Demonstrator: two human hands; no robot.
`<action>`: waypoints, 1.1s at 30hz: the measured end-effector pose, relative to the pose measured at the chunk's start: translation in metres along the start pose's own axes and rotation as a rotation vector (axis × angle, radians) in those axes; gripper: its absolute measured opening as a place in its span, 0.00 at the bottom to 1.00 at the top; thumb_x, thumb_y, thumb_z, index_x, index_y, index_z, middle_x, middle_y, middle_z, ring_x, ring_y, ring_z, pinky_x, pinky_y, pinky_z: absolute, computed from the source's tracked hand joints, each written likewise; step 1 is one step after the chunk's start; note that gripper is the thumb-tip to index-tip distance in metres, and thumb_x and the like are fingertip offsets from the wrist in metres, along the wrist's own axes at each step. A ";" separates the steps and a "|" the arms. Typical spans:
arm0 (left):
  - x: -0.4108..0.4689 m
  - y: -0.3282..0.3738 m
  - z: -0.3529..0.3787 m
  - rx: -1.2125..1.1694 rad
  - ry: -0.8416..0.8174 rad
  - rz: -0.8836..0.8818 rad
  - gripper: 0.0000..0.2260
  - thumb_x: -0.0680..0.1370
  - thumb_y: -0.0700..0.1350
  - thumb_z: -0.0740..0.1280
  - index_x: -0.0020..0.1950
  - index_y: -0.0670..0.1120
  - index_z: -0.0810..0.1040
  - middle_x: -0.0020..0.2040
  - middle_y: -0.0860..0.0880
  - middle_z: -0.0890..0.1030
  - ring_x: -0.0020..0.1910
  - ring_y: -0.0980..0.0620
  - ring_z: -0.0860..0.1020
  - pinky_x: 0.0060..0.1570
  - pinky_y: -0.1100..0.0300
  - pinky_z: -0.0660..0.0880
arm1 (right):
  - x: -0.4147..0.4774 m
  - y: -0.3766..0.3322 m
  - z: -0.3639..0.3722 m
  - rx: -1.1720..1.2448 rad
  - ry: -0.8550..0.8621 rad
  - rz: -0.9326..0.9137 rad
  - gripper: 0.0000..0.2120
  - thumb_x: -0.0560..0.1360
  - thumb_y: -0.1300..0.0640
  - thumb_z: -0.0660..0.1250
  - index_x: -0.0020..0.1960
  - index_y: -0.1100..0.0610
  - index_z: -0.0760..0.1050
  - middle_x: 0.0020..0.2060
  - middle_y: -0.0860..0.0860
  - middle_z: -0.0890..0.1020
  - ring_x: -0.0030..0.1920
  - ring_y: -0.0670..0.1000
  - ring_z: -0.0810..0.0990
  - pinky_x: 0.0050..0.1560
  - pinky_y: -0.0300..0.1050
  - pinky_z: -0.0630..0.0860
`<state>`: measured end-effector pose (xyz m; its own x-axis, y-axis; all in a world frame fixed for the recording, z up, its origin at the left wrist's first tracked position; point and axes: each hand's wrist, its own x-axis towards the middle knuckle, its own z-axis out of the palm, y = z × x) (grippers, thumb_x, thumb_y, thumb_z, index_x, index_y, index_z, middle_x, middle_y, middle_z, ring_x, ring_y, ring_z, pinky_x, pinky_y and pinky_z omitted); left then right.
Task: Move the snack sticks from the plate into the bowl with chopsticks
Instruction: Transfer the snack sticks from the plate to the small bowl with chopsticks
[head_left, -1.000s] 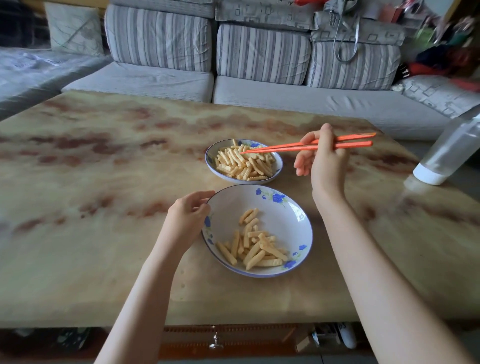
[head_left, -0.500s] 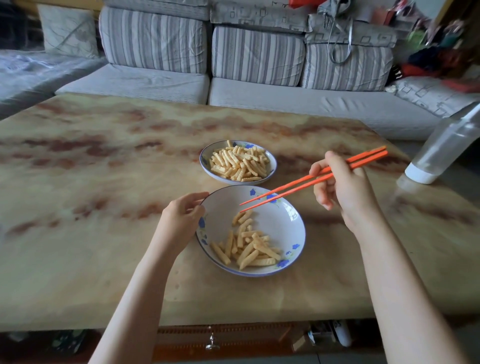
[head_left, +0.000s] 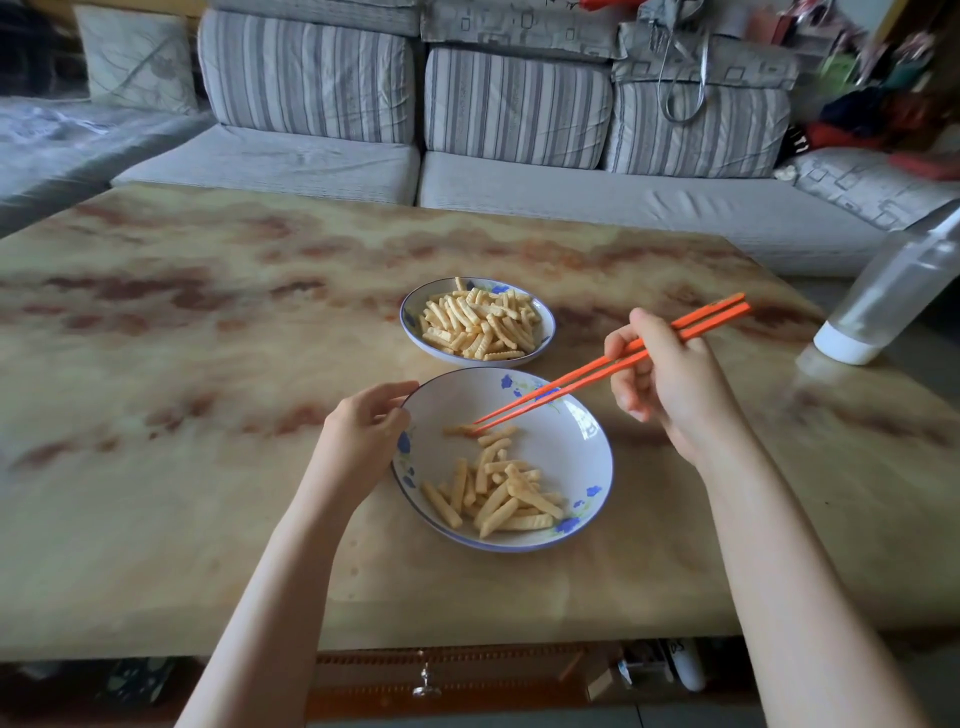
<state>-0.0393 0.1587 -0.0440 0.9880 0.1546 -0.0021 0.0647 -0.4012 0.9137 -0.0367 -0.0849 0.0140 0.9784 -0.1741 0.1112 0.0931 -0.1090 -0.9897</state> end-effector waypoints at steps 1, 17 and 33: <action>0.000 0.000 0.000 -0.002 -0.001 0.002 0.18 0.76 0.36 0.61 0.59 0.51 0.81 0.52 0.48 0.83 0.50 0.50 0.80 0.53 0.58 0.75 | 0.000 0.001 0.001 0.006 0.009 0.002 0.21 0.82 0.52 0.53 0.35 0.59 0.72 0.17 0.54 0.70 0.17 0.51 0.62 0.20 0.36 0.59; 0.002 -0.002 0.000 -0.019 -0.008 0.004 0.17 0.76 0.36 0.61 0.59 0.50 0.81 0.54 0.47 0.83 0.49 0.51 0.80 0.51 0.58 0.75 | 0.010 -0.008 0.006 0.274 0.311 -0.130 0.19 0.82 0.57 0.53 0.33 0.57 0.69 0.19 0.48 0.73 0.17 0.50 0.66 0.21 0.38 0.60; 0.001 0.001 0.000 -0.023 0.003 0.005 0.18 0.76 0.35 0.60 0.59 0.50 0.81 0.53 0.47 0.83 0.50 0.50 0.80 0.51 0.59 0.75 | 0.068 0.006 0.054 0.233 0.441 -0.148 0.21 0.82 0.54 0.53 0.33 0.58 0.71 0.17 0.51 0.72 0.16 0.49 0.69 0.19 0.36 0.64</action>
<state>-0.0384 0.1585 -0.0432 0.9878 0.1557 0.0040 0.0564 -0.3815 0.9227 0.0399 -0.0446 0.0110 0.7857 -0.5747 0.2289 0.3121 0.0489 -0.9488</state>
